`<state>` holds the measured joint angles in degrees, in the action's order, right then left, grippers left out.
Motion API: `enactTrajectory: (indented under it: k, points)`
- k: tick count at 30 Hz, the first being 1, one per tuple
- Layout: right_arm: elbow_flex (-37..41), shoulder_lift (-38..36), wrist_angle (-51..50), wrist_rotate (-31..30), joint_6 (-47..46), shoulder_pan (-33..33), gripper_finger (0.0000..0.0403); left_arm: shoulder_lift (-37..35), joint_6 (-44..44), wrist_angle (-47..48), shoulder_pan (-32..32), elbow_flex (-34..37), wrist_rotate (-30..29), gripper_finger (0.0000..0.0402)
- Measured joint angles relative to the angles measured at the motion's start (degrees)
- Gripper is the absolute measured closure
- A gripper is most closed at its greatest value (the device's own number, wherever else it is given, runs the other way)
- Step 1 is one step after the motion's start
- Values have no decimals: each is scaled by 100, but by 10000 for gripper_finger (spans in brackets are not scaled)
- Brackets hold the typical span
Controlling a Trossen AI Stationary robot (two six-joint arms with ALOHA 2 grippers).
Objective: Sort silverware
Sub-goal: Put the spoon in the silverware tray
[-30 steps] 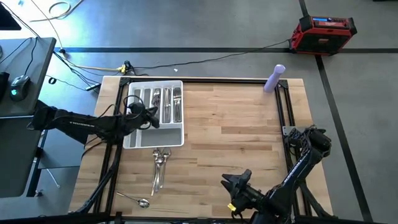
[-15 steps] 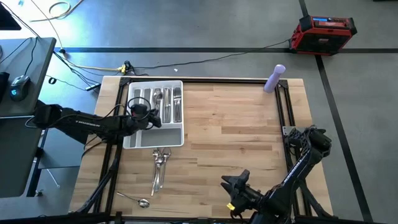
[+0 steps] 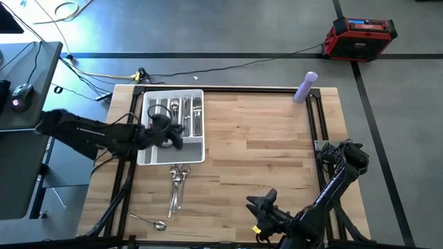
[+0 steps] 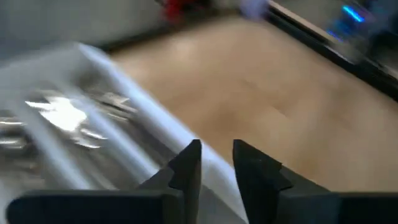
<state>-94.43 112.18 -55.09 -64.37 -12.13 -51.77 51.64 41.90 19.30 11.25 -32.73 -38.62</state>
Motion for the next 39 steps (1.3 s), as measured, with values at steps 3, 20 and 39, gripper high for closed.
enactTrajectory:
  k: [3,20,39]
  points:
    - [0,0,2,177,-248,-2,242,650,708,419,1140,-580,287,361]
    - [0,0,7,294,-543,36,242,5636,3332,4253,4894,-4175,3999,388]
    - [0,0,9,463,-434,50,242,6432,2699,4051,5552,-4429,2862,244]
